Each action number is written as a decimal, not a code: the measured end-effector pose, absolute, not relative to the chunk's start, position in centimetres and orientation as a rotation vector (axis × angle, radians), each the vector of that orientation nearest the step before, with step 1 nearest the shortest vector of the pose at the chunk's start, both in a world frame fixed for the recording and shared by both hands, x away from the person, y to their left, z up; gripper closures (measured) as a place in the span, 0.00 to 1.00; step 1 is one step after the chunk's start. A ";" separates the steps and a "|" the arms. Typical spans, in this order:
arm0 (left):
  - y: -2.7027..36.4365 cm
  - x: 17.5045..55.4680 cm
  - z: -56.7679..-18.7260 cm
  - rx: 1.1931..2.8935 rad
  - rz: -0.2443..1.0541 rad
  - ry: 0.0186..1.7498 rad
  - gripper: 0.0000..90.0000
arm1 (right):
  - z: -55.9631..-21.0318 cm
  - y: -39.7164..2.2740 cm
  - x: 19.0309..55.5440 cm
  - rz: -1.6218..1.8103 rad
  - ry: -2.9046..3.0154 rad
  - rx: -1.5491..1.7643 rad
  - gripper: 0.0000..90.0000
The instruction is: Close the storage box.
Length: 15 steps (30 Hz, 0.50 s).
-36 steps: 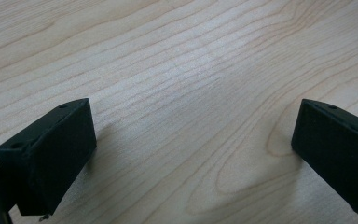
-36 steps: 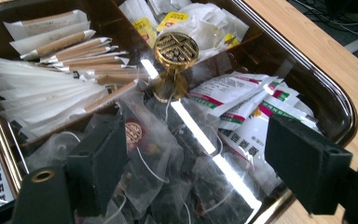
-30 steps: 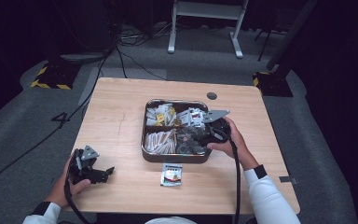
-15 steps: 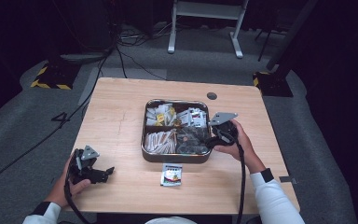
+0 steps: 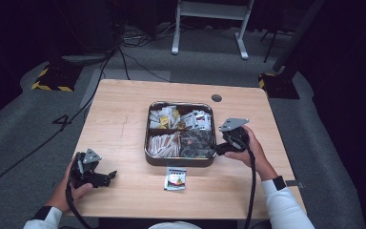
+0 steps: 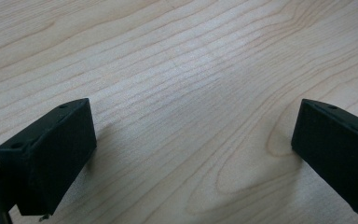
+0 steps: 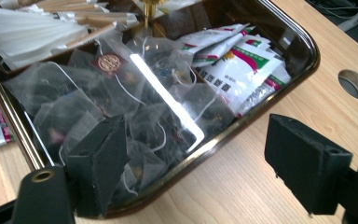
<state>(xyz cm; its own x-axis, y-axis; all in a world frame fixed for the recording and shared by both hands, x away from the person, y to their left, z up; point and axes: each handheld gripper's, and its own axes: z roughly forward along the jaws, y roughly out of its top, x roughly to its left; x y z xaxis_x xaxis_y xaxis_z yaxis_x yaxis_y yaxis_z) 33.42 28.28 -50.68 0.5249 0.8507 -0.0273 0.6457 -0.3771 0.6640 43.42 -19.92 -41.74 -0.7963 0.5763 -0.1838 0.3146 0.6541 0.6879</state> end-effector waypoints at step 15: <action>28.3 33.4 -50.7 2.143 0.426 1.211 0.00 | -42.4 -21.6 42.6 0.898 2.470 0.724 0.24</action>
